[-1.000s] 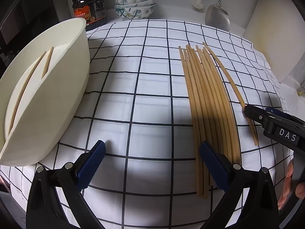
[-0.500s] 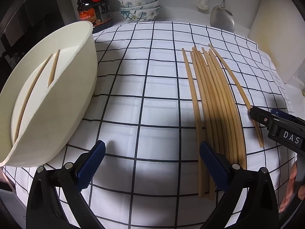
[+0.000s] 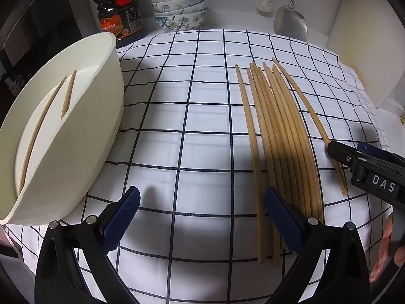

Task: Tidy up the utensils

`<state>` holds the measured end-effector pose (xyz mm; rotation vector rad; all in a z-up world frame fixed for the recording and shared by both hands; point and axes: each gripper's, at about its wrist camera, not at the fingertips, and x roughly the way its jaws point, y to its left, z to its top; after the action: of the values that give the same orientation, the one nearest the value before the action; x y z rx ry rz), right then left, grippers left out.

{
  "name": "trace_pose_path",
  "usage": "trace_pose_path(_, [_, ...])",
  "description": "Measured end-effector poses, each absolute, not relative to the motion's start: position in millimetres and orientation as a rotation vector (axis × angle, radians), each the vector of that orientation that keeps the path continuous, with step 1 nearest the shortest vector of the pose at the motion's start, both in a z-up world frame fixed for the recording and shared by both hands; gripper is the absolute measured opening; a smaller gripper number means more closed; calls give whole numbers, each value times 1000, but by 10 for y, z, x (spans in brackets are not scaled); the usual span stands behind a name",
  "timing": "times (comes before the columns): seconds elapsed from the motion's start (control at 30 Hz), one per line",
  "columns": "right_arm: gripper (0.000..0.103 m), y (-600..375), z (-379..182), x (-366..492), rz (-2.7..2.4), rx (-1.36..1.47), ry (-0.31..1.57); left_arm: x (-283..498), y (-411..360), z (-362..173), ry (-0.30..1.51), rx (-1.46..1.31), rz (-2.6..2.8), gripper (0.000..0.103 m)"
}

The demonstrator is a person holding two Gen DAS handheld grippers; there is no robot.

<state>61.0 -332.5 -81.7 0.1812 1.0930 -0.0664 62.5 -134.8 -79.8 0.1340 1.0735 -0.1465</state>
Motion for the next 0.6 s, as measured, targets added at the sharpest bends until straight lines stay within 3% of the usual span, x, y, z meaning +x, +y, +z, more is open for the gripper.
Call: trace_pose_path(0.6, [78, -3282, -819, 618, -70, 163, 1081, 763, -1398, -866, 1067, 150, -122, 98])
